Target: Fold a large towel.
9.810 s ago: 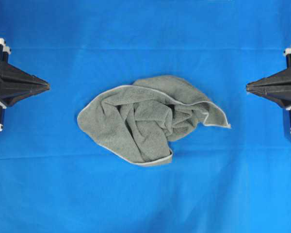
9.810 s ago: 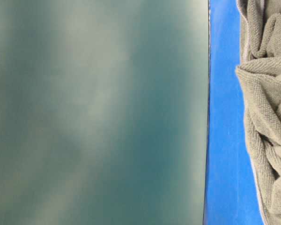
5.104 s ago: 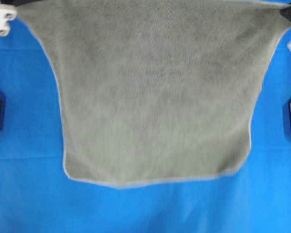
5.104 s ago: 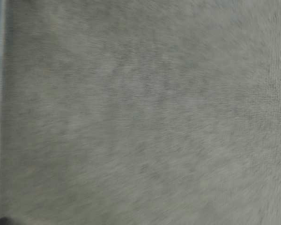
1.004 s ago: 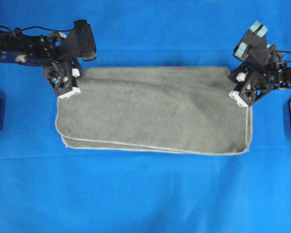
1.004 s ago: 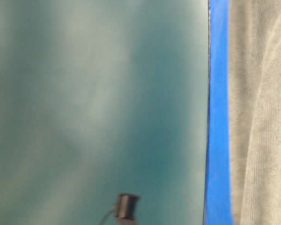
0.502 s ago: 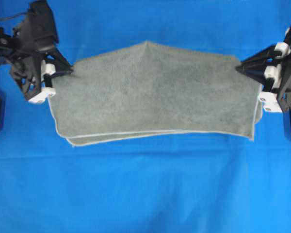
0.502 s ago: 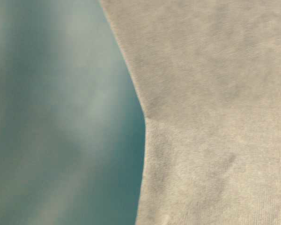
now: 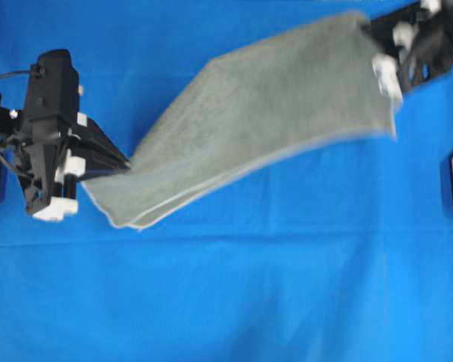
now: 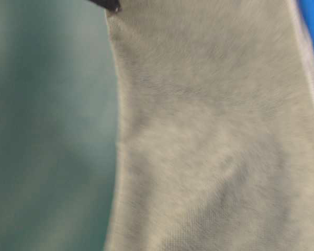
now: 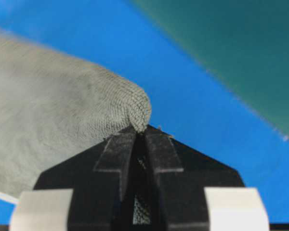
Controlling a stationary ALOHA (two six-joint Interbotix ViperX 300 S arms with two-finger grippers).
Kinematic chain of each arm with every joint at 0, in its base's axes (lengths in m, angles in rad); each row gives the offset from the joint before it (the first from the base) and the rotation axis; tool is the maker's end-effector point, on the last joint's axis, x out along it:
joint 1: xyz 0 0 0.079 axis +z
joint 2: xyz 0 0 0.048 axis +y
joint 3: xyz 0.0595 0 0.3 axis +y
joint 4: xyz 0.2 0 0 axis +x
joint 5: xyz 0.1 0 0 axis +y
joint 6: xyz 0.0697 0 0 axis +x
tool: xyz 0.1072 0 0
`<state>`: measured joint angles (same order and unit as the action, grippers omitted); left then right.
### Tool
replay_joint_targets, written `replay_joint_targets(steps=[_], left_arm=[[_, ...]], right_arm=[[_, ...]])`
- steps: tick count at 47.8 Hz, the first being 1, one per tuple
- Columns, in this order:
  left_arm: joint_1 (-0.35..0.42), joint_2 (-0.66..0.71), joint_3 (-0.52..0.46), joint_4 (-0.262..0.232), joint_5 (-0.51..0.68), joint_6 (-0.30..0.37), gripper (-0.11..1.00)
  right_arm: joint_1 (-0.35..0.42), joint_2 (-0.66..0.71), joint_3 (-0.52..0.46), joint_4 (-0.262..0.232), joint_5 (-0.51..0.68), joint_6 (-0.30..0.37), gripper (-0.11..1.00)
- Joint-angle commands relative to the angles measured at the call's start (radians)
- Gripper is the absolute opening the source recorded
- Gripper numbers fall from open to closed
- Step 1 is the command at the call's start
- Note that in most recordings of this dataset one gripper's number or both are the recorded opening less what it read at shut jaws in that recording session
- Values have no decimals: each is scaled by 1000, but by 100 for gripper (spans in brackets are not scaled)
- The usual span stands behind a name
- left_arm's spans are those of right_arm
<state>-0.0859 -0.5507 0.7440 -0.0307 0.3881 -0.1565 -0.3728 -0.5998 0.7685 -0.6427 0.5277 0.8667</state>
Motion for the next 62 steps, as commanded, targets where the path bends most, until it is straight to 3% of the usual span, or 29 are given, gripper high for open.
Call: replay_joint_targets(steps=[1, 10, 23, 29, 39, 49, 55, 62], left_arm=[[-69, 23, -66, 0, -31, 0, 3], [-161, 112, -176, 2, -44, 12, 3], [-178, 268, -336, 2, -74, -44, 3], [-190, 376, -449, 0, -103, -86, 3], [-247, 597, -704, 2, -86, -87, 3], [-281, 739, -893, 2, -74, -103, 3], [-291, 772, -919, -2, -92, -149, 3], [-291, 769, -825, -2, -195, -321, 3]], right_arm=[[-83, 37, -43, -6, -69, -5, 4], [-147, 129, -109, -8, -199, -15, 4], [-146, 196, -166, -8, -275, -84, 4], [-146, 150, -138, -8, -178, -100, 4], [-127, -37, -51, -2, 46, -101, 4], [-84, -172, -21, -2, 167, -104, 4], [-83, -130, -6, -2, 160, -106, 4], [-83, 26, -20, -2, 100, -118, 4]])
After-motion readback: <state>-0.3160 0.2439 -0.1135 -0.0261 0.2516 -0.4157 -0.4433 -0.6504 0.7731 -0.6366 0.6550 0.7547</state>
